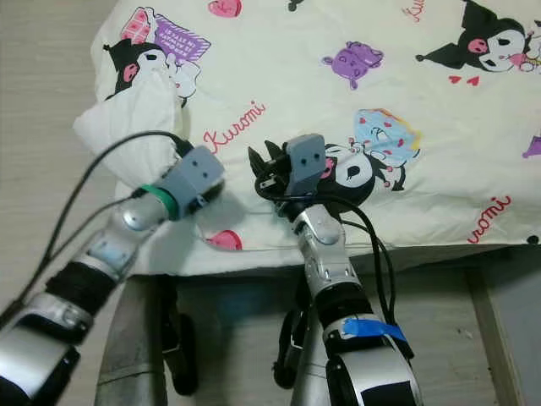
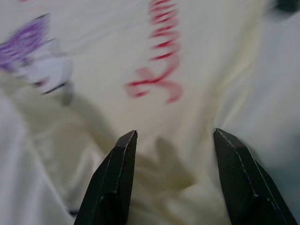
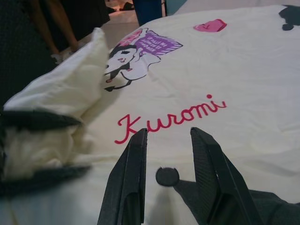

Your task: Clean up the room

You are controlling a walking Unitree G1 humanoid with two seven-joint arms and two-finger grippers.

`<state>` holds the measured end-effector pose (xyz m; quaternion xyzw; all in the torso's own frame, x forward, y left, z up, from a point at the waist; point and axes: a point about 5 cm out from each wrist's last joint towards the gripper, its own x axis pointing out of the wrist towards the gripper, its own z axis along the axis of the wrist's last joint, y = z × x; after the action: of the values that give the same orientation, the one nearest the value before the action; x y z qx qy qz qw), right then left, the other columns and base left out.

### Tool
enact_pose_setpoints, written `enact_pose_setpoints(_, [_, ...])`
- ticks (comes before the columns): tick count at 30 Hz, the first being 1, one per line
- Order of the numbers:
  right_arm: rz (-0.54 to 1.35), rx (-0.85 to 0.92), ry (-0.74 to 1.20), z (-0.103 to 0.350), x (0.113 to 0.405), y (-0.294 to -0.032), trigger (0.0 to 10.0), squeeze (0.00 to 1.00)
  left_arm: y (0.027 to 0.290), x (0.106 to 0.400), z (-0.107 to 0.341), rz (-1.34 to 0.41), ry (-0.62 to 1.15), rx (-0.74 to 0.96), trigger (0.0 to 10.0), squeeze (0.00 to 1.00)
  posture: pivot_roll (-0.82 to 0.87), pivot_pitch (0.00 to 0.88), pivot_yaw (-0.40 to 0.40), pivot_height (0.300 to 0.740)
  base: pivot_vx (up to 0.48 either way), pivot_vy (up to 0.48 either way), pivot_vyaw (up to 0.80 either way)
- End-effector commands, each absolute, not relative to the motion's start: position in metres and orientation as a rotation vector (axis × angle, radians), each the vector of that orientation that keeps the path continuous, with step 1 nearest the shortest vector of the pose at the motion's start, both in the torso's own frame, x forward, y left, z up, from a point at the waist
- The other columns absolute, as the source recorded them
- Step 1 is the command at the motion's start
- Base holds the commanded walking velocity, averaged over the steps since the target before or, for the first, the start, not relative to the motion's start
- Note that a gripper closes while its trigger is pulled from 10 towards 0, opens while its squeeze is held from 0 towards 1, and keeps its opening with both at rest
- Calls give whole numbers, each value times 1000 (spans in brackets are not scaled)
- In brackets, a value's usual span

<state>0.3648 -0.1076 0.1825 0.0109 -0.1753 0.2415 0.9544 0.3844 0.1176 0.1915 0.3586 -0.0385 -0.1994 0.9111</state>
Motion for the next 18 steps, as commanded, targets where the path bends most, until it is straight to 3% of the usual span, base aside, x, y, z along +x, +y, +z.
enact_pose_setpoints(1, [490,20,-334,171,361,-109,10000,0,129,382,181,-382,-30,751,10000,0,186,412,61,564,0,0,0])
enact_pose_setpoints(2, [488,20,-336,170,361,-109,10000,0,146,379,186,-338,-27,767,10000,0,190,411,62,564,0,0,0])
enact_pose_setpoints(3, [488,20,-336,170,361,-109,10000,0,146,379,186,-338,-27,767,10000,0,190,411,62,564,0,0,0])
enact_pose_setpoints(4, [486,22,-334,168,361,-110,10000,0,171,366,187,-304,11,779,10000,0,200,412,63,564,0,0,0])
enact_pose_setpoints(7, [485,23,-329,166,360,-110,10000,0,186,345,179,-338,88,776,10000,0,204,413,62,564,0,0,0])
enact_pose_setpoints(8, [485,23,-329,166,360,-110,10000,0,186,345,179,-338,88,776,10000,0,204,413,62,564,0,0,0])
enact_pose_setpoints(10, [492,17,-328,165,360,-108,10000,0,190,312,164,-510,232,768,10000,0,204,413,57,564,0,0,0])
enact_pose_setpoints(13, [496,13,-328,165,360,-107,10000,0,186,287,165,-656,301,729,10000,0,205,415,49,564,0,0,0])
enact_pose_setpoints(18, [499,10,-336,166,361,-107,10000,0,165,271,204,-836,175,588,10000,0,204,413,42,564,0,0,0])
